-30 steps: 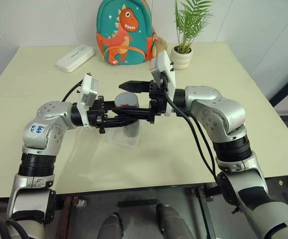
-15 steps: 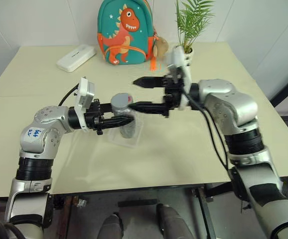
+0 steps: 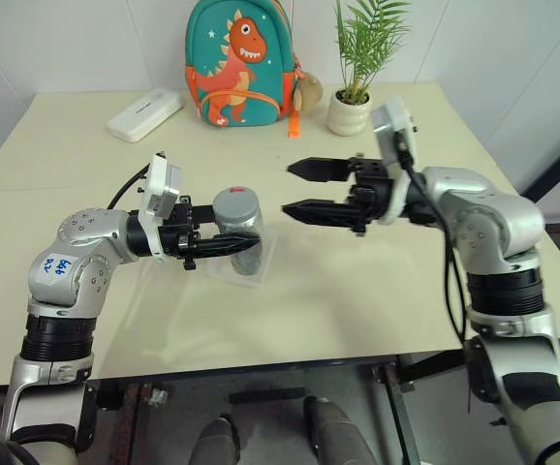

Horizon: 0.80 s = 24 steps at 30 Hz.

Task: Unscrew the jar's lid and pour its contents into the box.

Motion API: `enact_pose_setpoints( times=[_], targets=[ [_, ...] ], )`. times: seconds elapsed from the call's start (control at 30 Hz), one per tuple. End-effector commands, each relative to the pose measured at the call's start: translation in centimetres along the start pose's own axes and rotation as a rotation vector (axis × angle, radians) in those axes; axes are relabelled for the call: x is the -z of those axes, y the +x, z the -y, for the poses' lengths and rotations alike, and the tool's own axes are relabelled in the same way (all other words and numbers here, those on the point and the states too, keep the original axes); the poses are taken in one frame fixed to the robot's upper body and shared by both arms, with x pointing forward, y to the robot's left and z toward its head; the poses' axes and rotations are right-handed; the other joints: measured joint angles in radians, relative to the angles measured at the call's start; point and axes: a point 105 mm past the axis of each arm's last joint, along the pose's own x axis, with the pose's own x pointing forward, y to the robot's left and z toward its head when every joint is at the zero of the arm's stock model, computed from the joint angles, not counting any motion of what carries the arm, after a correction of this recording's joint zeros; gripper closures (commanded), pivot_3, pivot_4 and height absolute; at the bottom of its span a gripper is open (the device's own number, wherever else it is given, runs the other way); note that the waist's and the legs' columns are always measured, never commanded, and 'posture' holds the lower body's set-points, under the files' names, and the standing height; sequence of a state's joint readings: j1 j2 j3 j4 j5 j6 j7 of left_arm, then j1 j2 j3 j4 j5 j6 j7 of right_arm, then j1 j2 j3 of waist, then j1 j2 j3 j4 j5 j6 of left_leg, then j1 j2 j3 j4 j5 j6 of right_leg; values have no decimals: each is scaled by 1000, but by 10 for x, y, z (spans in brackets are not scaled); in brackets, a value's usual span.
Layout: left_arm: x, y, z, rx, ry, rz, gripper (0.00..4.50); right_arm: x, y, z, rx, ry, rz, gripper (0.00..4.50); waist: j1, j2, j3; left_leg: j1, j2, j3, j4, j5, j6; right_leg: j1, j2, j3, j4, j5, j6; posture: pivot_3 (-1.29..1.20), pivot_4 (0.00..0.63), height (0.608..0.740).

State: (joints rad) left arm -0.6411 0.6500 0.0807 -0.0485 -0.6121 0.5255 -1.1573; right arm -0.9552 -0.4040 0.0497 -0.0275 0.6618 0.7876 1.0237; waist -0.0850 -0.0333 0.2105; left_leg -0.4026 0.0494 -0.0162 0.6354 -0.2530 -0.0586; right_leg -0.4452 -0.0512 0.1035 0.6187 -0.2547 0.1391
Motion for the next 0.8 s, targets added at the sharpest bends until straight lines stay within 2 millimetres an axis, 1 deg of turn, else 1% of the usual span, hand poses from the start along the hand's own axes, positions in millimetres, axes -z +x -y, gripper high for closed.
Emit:
enact_pose_setpoints(
  times=[0.03, 0.13, 0.3, 0.4, 0.47, 0.6, 0.73, 0.8],
  targets=[
    [-11, -2, 2, 6, 52, 6, 2321, -10, 24, -8, 19, -57, -11, 46, 0, 0, 0, 0, 0, 0, 0, 0, 0, 0, 0, 0, 0, 0, 0, 0, 150, 740],
    [-12, -2, 1, 8, 52, 4, 2321, -11, 39, -17, -3, -60, -13, 46, 2, 0, 0, 0, 0, 0, 0, 0, 0, 0, 0, 0, 0, 0, 0, 0, 150, 740],
    [-12, 1, 1, 16, 50, 7, 2321, -12, 61, -25, -22, -83, -13, 46, 2, 0, 0, 0, 0, 0, 0, 0, 0, 0, 0, 0, 0, 0, 0, 0, 150, 740],
    [-11, 4, 1, 24, 47, 11, 2321, -12, 73, -27, -24, -93, -18, 46, 0, 0, 0, 0, 0, 0, 0, 0, 0, 0, 0, 0, 1, 0, -1, 0, 150, 740],
    [-11, 5, 2, 29, 45, 13, 2321, -13, 77, -25, -5, -94, -11, 46, 0, 0, 0, 0, 0, -1, 0, 0, 0, 0, 0, 0, 1, 0, -1, 0, 150, 740],
    [-11, 5, 1, 29, 44, 15, 2321, -15, 72, -13, 47, -87, -11, 46, 2, 0, 0, 0, 0, -1, 0, 0, 0, 0, 0, 0, 1, 0, -1, 0, 150, 740],
    [-10, 3, 1, 25, 42, 12, 2321, -11, 58, 0, 95, -88, -38, 46, 1, 0, 0, 0, 0, -1, 0, 0, 0, 0, 0, 0, 0, 0, -1, 0, 150, 740],
    [-10, 3, 1, 23, 43, 13, 2321, -9, 52, 3, 105, -86, -47, 46, 0, 0, 0, 0, 0, -1, -1, 0, 0, 0, 0, 0, 0, 0, -1, 0, 150, 740]
  ],
)
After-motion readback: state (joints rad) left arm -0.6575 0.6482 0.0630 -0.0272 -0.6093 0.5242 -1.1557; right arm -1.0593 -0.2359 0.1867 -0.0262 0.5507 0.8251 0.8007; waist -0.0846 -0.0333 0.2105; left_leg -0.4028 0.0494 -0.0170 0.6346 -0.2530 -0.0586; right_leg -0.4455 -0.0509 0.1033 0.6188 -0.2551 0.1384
